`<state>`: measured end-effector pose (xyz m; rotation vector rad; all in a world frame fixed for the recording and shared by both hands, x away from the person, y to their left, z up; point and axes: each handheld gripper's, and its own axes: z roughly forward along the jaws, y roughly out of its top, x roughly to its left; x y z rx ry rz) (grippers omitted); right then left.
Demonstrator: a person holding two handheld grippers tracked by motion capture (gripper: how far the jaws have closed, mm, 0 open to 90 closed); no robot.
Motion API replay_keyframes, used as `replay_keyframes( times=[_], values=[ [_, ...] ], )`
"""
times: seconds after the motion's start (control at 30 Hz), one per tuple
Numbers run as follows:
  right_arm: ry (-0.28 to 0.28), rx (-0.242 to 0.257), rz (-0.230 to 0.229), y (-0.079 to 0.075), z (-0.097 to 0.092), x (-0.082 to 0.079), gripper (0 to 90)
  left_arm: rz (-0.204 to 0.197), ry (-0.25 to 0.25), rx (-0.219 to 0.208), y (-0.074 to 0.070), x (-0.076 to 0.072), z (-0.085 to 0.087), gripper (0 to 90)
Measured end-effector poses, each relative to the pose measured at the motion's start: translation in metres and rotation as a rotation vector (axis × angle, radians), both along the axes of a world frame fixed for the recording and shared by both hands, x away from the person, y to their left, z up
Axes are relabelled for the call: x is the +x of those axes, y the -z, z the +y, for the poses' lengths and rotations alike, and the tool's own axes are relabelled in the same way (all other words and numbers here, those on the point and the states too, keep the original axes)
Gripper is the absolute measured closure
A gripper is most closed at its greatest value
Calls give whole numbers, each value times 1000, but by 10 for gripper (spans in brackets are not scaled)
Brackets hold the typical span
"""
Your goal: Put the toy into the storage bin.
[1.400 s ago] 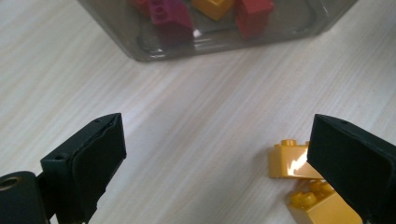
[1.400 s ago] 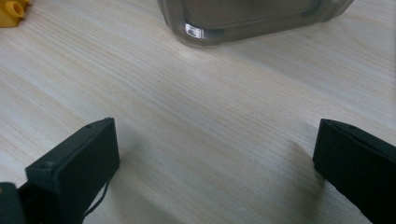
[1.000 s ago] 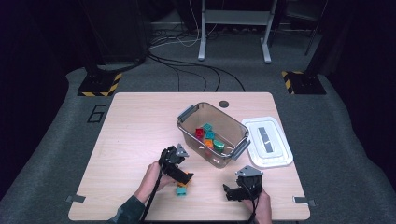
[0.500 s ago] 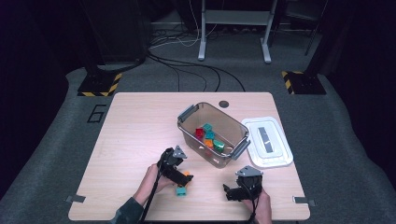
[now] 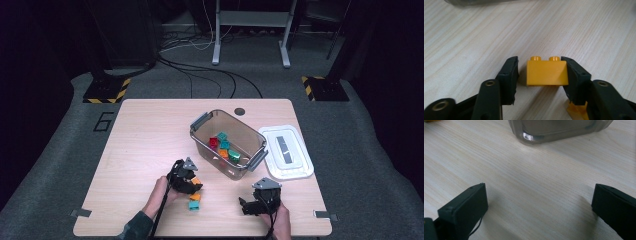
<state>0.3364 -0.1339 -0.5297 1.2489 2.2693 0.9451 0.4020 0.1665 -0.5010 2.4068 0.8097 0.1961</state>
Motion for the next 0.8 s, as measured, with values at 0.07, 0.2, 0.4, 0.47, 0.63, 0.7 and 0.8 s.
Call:
replay_keyframes(
  times=[0.07,0.2,0.4,0.47,0.63,0.7,0.8],
  values=[
    [0,1,0,0,0,0,0,1,-4,-1,2,0,0,551],
    [-1,1,0,0,0,0,0,-6,-12,-7,1,0,2,583],
    [0,0,0,0,0,0,0,-7,-21,-16,1,1,5,587],
    [0,0,0,0,0,0,0,-15,-29,-23,1,1,7,587],
    [1,0,-1,0,0,0,0,-19,-40,-27,-2,2,11,587],
    [-1,1,0,0,0,0,0,-21,-44,-27,-3,3,13,587],
    [0,2,0,0,0,0,0,-24,-57,-34,-5,4,18,587]
  ],
)
